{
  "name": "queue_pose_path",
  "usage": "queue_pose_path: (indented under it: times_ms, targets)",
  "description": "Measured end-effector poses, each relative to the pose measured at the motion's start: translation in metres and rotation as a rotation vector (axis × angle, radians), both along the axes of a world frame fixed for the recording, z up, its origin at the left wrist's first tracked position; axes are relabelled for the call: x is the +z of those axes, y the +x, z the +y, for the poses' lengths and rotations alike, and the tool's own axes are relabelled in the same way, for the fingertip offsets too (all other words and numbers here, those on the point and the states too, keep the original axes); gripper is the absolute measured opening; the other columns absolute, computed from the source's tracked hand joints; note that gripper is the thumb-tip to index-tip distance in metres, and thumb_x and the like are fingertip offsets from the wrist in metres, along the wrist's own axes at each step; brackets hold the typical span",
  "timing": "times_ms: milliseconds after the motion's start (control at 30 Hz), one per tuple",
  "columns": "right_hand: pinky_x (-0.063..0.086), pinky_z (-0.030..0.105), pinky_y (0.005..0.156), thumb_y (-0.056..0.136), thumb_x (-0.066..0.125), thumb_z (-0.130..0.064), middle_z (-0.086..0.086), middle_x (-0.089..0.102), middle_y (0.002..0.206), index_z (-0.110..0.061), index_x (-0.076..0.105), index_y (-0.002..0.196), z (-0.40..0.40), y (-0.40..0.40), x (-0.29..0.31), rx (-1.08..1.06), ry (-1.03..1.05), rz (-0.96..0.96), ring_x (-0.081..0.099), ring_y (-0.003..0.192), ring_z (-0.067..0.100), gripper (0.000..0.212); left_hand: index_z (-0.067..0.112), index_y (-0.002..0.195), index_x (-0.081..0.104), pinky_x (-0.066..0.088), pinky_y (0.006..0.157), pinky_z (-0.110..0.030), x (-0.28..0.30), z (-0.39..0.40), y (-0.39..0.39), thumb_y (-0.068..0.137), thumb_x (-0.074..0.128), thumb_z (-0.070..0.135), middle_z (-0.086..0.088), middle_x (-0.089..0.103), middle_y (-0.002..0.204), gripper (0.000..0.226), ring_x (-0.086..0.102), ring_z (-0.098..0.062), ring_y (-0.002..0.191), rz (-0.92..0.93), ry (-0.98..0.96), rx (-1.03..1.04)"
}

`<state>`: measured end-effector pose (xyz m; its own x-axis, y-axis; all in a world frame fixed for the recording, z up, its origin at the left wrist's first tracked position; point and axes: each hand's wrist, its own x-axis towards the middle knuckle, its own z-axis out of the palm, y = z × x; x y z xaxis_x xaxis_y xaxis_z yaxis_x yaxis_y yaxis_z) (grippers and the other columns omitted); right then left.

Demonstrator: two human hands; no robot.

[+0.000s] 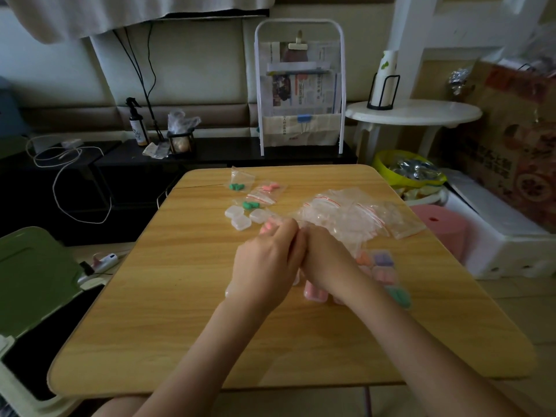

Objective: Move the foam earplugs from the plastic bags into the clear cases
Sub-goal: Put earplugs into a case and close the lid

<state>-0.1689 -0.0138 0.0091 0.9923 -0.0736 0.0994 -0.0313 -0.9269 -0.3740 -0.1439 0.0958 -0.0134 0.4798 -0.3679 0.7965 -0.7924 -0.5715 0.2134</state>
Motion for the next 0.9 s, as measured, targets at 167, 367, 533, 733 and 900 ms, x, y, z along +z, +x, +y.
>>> queue_pose_path:
  times_ms: [167,367,533,733,900]
  targets:
    - [0.055,0.037,0.057,0.097,0.051,-0.033,0.005,0.069,0.081,-0.036,0.051,0.127,-0.005,0.007,-0.007,0.072,0.602,-0.255,0.062,0.06,0.021,0.03,0.02,0.089,0.041,0.034,0.041,-0.017,0.008,0.002,0.0,0.098,0.044,0.03,0.012,0.048,0.06,0.014,0.052,-0.009,0.053,0.324,-0.384,0.031]
    - [0.056,0.035,0.065,0.095,0.056,-0.012,-0.003,0.065,0.112,-0.038,0.057,0.125,-0.01,0.011,-0.006,0.146,0.845,-0.242,0.065,0.083,0.017,0.04,0.02,0.099,0.059,0.054,0.062,-0.022,0.017,0.018,0.022,0.092,0.059,0.023,0.0,0.065,0.1,0.009,0.064,-0.011,0.085,0.929,-0.697,-0.106]
    - [0.054,0.035,0.057,0.096,0.053,-0.013,0.009,0.065,0.102,-0.038,0.056,0.125,-0.011,0.012,-0.008,0.131,0.845,-0.222,0.061,0.075,0.029,0.038,0.011,0.091,0.066,0.055,0.063,-0.02,0.022,0.022,0.02,0.085,0.067,0.012,0.002,0.072,0.077,0.006,0.069,-0.011,0.076,1.043,-0.88,-0.281]
    - [0.056,0.049,0.07,0.095,0.058,-0.022,0.008,0.069,0.102,-0.035,0.053,0.132,-0.009,0.012,-0.008,0.117,0.814,-0.164,0.067,0.084,0.032,0.04,0.01,0.086,0.064,0.053,0.065,-0.02,0.017,0.019,0.022,0.083,0.068,0.006,0.0,0.072,0.076,0.006,0.07,-0.012,0.075,1.097,-0.824,-0.322]
    - [0.055,0.058,0.071,0.086,0.069,-0.029,0.0,0.072,0.095,-0.041,0.063,0.112,-0.007,0.012,-0.009,0.064,0.807,-0.228,0.065,0.09,0.041,0.03,0.01,0.083,0.06,0.052,0.063,-0.02,0.017,0.018,0.023,0.081,0.07,0.005,0.0,0.066,0.07,0.011,0.064,-0.01,0.065,1.144,-0.849,-0.357]
